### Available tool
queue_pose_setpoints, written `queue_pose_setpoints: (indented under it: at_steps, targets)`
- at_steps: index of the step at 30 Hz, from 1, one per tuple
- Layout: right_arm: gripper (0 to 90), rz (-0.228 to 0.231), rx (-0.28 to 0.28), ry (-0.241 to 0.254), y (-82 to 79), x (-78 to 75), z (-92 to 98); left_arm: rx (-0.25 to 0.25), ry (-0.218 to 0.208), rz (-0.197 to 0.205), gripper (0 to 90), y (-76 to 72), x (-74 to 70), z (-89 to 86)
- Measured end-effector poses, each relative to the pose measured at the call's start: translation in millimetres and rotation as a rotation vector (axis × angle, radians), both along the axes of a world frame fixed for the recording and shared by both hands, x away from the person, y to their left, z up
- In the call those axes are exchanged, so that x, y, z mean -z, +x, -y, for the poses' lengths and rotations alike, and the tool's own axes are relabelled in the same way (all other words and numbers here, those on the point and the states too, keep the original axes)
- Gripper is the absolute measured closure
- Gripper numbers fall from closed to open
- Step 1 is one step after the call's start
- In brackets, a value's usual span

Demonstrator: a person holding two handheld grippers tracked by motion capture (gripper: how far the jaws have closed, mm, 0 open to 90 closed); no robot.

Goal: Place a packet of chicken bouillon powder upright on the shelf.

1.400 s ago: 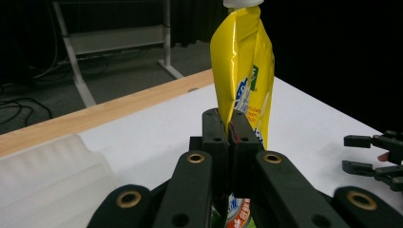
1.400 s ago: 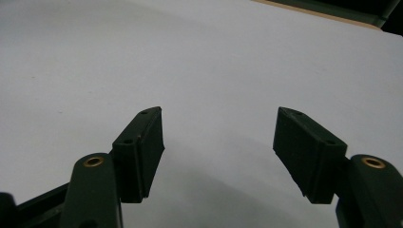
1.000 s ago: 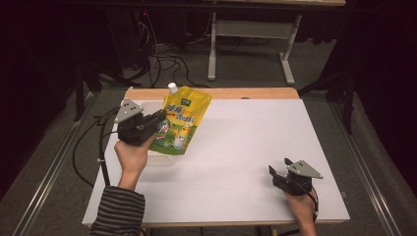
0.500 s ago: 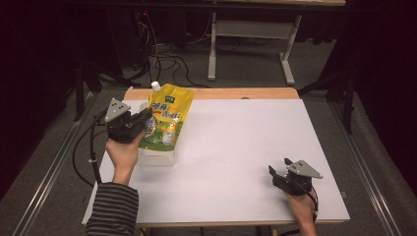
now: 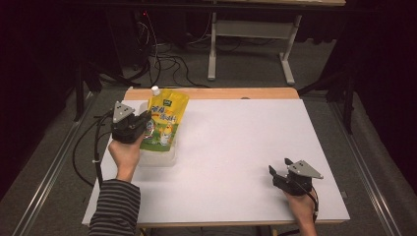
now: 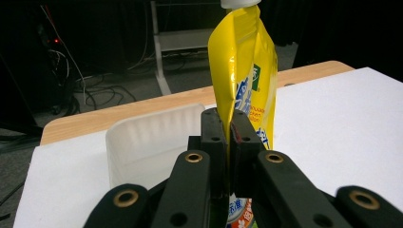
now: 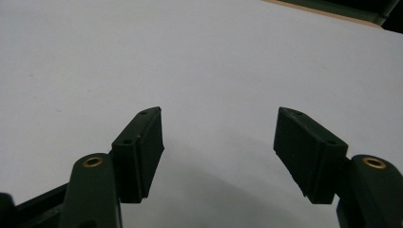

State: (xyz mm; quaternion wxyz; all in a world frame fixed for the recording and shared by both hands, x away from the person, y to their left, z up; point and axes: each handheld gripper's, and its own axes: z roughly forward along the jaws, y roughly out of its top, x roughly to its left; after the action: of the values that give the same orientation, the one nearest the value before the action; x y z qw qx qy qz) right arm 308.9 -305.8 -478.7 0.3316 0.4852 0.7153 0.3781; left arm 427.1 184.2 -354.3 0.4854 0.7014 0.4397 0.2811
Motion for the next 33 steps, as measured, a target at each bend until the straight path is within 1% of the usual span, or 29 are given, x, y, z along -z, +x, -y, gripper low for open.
queue_pose_setpoints:
  at_steps: [3, 5, 11, 12, 13, 15, 18, 22, 24, 27, 28, 30, 31, 33]
  targets:
    - [34.3, -0.001, 0.002, -0.003, 0.0, 0.1, -0.6, -0.001, 0.004, 0.004, 86.0, 0.1, 3.0, 1.0]
    - [34.3, 0.0, 0.0, -0.002, -0.1, 0.0, -0.4, 0.003, 0.008, 0.0, 85.4, -0.6, 5.6, 1.6]
    - [34.2, 0.002, 0.001, -0.005, -0.1, 0.1, -0.6, 0.021, 0.036, -0.038, 83.8, -1.6, 13.6, 3.2]
    - [34.2, 0.003, 0.001, -0.002, 0.0, 0.2, -0.5, 0.027, 0.047, -0.049, 83.2, -1.9, 14.8, 3.4]
    - [34.2, 0.0, 0.0, 0.0, -0.1, 0.0, -0.4, 0.027, 0.051, -0.046, 82.7, -2.6, 15.7, 3.5]
    - [34.1, 0.001, -0.001, -0.004, -0.1, 0.1, -0.5, 0.031, 0.043, -0.052, 82.2, -4.1, 15.6, 1.5]
    - [33.9, -0.001, -0.001, -0.005, 0.0, 0.1, -0.7, 0.035, 0.043, -0.075, 81.3, -5.2, 13.8, -0.9]
    - [33.9, -0.002, -0.002, -0.008, 0.1, 0.1, -1.0, 0.056, 0.04, -0.137, 79.8, -3.8, 10.4, -5.2]
    - [33.9, -0.007, -0.006, -0.011, 0.5, 0.1, -1.0, 0.063, 0.051, -0.158, 79.7, -3.2, 8.5, -5.8]
    - [33.6, -0.011, -0.004, -0.012, 0.7, 0.3, -1.8, 0.063, 0.083, -0.158, 81.0, -4.0, 6.7, -3.3]
    - [33.6, -0.01, -0.005, -0.014, 0.8, 0.3, -1.8, 0.065, 0.094, -0.152, 81.9, -4.3, 6.4, -2.3]
    - [33.5, -0.009, -0.004, -0.01, 0.8, 0.3, -1.8, 0.066, 0.101, -0.136, 82.8, -5.4, 6.1, -0.1]
    - [33.5, -0.009, -0.003, -0.012, 0.7, 0.2, -1.7, 0.062, 0.108, -0.119, 83.1, -6.1, 6.8, 1.5]
    - [33.5, -0.008, -0.003, -0.01, 0.8, 0.3, -1.6, 0.056, 0.092, -0.093, 83.7, -7.1, 8.5, 2.5]
